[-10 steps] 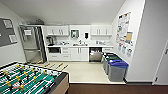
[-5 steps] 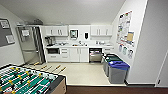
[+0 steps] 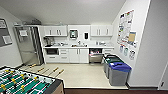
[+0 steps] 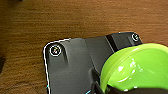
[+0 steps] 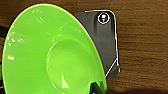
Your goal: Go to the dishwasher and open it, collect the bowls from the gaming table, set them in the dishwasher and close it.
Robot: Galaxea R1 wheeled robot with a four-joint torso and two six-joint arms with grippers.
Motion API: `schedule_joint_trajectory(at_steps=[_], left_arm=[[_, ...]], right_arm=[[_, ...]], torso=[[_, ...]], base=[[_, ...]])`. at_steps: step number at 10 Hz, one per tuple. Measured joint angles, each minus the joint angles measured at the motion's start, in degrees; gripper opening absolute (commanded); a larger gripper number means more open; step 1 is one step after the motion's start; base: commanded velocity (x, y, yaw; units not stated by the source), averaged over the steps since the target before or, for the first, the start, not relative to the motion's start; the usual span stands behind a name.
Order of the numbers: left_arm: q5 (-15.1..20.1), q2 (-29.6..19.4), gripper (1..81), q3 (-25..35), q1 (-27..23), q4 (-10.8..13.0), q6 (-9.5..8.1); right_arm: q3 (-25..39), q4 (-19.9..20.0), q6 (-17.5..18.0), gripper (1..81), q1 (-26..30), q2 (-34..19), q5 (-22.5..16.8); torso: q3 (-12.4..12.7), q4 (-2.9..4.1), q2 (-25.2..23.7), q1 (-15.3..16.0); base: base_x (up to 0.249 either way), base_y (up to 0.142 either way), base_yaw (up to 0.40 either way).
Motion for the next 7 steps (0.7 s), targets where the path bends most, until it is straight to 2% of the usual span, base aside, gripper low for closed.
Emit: schedule_joint_trajectory(at_steps=[7], left_arm=[[0.0,0.1,1.0,0.0,-0.4,0.0,-0.02]], right_arm=[[-0.1,0.0,0.0,1.0,0.2,0.0,0.1]], torso=[[0.0,0.00,0.0,0.0]], base=[[0.176,0.000,0.000]])
